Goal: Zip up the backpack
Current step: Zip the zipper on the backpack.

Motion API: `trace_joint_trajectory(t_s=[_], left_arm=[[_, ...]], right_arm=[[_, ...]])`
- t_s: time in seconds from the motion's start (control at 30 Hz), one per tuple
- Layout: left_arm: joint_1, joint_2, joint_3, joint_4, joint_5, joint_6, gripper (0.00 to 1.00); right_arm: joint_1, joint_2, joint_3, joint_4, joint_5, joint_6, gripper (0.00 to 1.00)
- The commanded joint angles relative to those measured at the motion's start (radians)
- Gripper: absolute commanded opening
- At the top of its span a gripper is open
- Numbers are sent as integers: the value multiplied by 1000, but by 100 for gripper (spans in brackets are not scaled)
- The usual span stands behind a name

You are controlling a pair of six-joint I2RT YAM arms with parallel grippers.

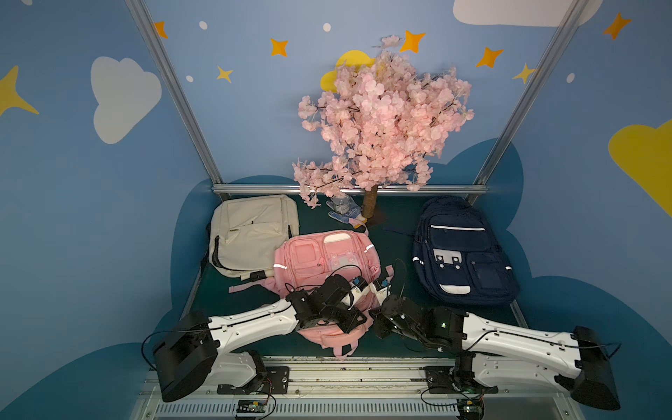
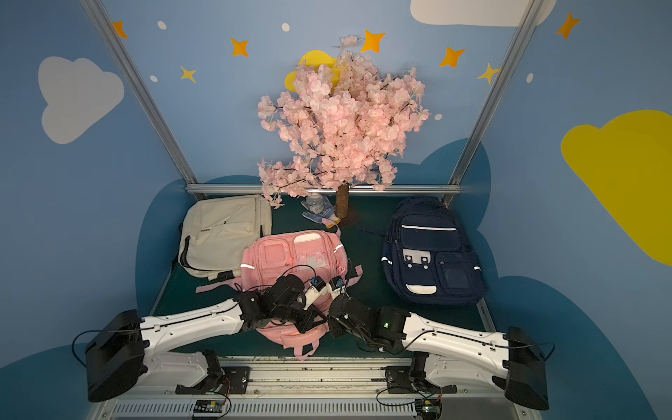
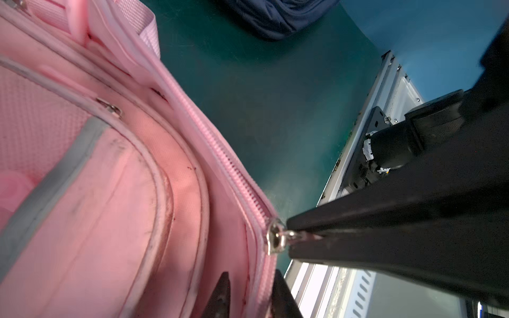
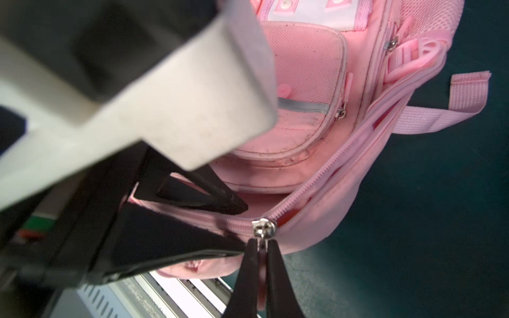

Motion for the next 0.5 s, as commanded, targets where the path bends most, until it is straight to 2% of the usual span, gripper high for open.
trace_joint_trajectory(t_s=[0.0,0.13,0.2,0.27,0.33,0.47], left_arm=[[-5,17,-25,9,22,-1,15],[-11,-6,-52,13,3,-14,6],[-21,-32,-65,10,-10,-16,4],[-36,-61,-77,3,-12,-16,3],[-57,-93,-88,-8,-66,-17,2],[-103,-124,-94,-40,-101,-18,3]], right_arm=[[3,-47,-4,87,38,-18,0],[1,-45,-18,71,92,-2,0],[-17,-51,-39,68,130,13,0],[-64,-57,-76,71,114,22,0],[-135,-59,-100,76,66,16,0],[-235,-55,-104,94,36,-40,0]])
